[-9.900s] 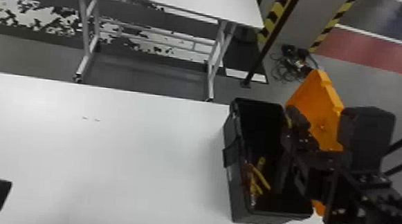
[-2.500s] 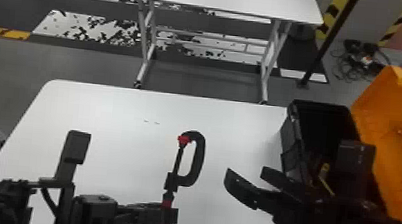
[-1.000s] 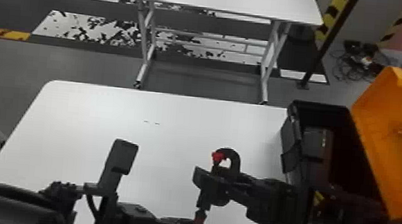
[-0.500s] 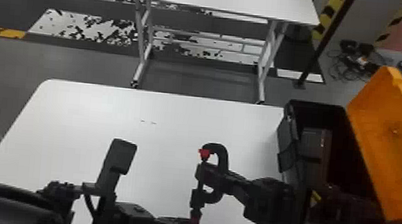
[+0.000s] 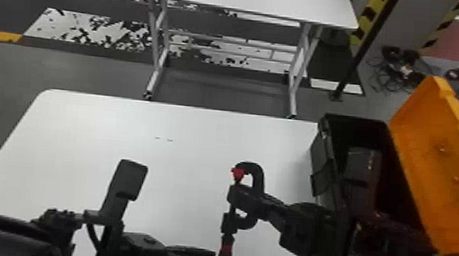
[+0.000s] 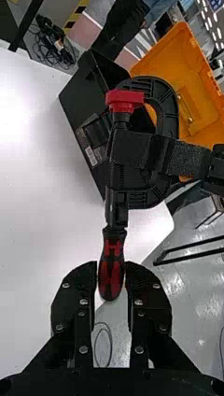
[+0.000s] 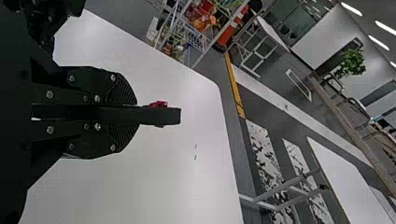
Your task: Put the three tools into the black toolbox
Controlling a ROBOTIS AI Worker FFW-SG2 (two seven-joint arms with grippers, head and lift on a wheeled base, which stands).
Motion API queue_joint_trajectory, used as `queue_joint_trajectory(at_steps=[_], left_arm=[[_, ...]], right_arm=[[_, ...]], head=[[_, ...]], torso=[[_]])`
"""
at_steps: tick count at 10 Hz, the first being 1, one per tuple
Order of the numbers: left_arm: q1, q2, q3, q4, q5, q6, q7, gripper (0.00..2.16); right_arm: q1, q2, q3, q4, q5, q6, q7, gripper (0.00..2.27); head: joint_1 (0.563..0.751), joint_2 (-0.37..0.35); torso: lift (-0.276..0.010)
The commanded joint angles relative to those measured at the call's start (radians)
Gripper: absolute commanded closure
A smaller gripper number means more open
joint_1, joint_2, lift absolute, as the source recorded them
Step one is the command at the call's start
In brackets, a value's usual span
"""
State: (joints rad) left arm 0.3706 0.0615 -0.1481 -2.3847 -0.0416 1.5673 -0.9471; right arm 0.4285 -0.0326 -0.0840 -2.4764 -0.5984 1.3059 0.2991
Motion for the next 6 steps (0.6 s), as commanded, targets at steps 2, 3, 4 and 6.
queue_joint_trajectory(at_steps=[2, 3, 4, 6], left_arm=[[0.016, 0.0, 0.039, -0.002, 0.008, 0.004, 0.011, 0.03], [0.036, 0.0, 0.079, -0.002, 0.02, 0.004, 0.011, 0.03], [0.053, 0.0, 0.107, 0.001, 0.026, 0.004, 0.011, 0.03], [0.088, 0.001, 0.162, 0.01, 0.037, 0.004, 0.01, 0.03]], right_arm=[[0.001, -0.001, -0.026, -0.018, 0.025, -0.018, -0.02, 2.24], [0.001, -0.009, -0.065, -0.041, 0.028, -0.021, -0.034, 2.24], [0.001, -0.018, -0.108, -0.072, 0.026, -0.024, -0.052, 2.24], [0.012, -0.089, -0.212, -0.142, 0.032, -0.043, -0.109, 2.24]], head=[[0.695, -0.078], [0.695, -0.08], [0.695, -0.09], [0.695, -0.142]], torso=[[-0.051], [-0.051], [-0.051], [-0.051]])
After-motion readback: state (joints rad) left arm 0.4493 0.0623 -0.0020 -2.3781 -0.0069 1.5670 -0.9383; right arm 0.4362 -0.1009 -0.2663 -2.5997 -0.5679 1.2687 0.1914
